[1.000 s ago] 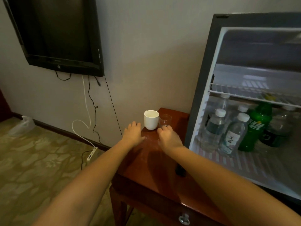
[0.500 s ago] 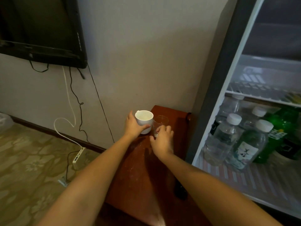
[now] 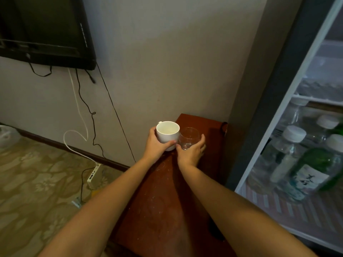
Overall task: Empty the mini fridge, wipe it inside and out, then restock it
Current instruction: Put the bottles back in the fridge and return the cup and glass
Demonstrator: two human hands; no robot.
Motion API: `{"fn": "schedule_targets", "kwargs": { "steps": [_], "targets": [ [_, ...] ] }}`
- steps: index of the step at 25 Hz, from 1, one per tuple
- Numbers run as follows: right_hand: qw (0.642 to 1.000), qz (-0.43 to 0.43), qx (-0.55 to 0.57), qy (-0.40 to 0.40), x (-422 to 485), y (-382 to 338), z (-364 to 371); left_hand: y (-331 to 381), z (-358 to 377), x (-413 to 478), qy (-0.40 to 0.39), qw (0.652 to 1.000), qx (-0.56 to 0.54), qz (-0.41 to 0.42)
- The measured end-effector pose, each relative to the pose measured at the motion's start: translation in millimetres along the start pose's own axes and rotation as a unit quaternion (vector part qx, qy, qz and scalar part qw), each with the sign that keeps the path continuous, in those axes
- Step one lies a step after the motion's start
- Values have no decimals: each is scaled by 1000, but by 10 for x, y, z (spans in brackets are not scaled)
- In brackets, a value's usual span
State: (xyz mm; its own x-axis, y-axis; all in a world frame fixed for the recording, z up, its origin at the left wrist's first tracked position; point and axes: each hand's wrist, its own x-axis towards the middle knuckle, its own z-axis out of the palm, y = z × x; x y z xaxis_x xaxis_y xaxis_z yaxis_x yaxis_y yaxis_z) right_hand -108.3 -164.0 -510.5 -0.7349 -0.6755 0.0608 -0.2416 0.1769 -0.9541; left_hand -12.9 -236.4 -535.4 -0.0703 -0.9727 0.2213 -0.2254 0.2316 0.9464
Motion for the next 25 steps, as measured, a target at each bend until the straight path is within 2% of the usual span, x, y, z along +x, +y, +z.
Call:
{"fn": "schedule_targets", "kwargs": {
  "steps": [4, 7, 10, 14, 19, 25],
  "targets": [
    [1000, 7, 4, 5, 74, 34, 29, 19, 16, -24, 11, 1000, -19, -11],
    [999, 14, 50, 4, -23, -12, -34, 59, -7, -138, 41, 999, -35, -9],
    [996, 6, 86, -21, -252, -105, -213, 229, -108, -369, 84, 994, -67, -16],
    [995, -38, 72, -61, -654, -333, -603, 644, -399, -796, 144, 980, -135, -18],
    [992, -70, 77, -77, -1328, -641, -1207, 1204, -752, -1497, 129, 985, -113, 20],
    [986, -127, 96, -44, -1924, -920, -2200, 1917, -873, -2316, 117, 985, -95, 78]
  ]
}}
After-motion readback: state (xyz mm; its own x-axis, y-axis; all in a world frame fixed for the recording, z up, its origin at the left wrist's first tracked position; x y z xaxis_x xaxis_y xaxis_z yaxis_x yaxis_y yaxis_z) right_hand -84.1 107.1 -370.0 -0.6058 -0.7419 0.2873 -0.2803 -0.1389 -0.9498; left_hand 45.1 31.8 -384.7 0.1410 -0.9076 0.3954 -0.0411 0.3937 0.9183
